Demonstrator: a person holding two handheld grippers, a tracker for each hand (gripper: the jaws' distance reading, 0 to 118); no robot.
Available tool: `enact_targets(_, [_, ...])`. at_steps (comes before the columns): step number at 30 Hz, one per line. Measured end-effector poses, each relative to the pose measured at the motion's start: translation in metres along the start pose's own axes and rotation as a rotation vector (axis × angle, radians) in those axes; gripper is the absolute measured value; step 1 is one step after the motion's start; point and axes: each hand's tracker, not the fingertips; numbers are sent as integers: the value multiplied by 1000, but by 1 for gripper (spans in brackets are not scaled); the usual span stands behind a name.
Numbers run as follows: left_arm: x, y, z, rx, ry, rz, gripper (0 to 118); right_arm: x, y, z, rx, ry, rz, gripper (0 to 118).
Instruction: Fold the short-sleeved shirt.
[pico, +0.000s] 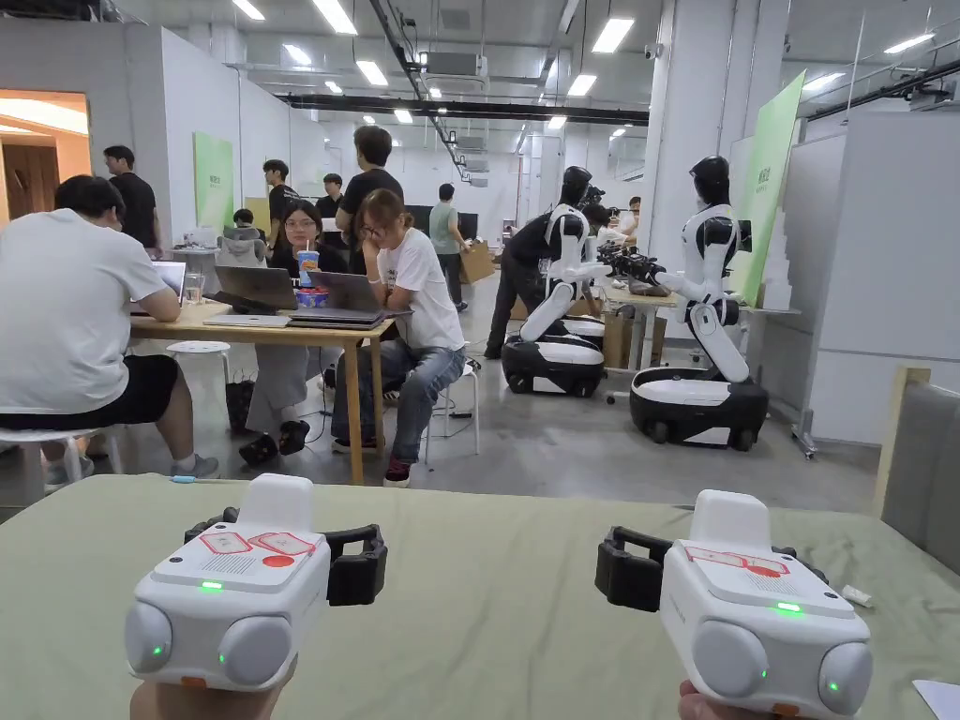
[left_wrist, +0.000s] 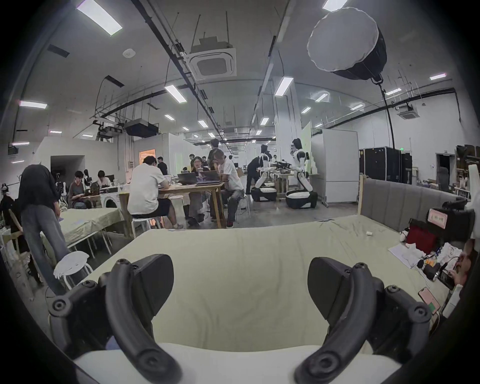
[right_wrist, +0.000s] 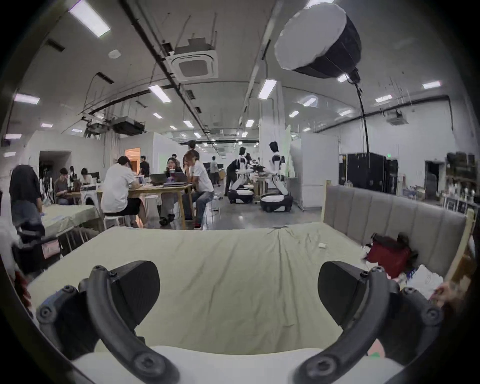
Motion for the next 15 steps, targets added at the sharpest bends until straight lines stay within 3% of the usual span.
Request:
enact_targets(6, [1,-6,-5,-20,-5,-1,106,-6,4,9,-3,-36,-24,118])
enact_targets(15, [1,-2,-1,-16,-7,-1,106,-5,5,13,-22,-16,-32,118])
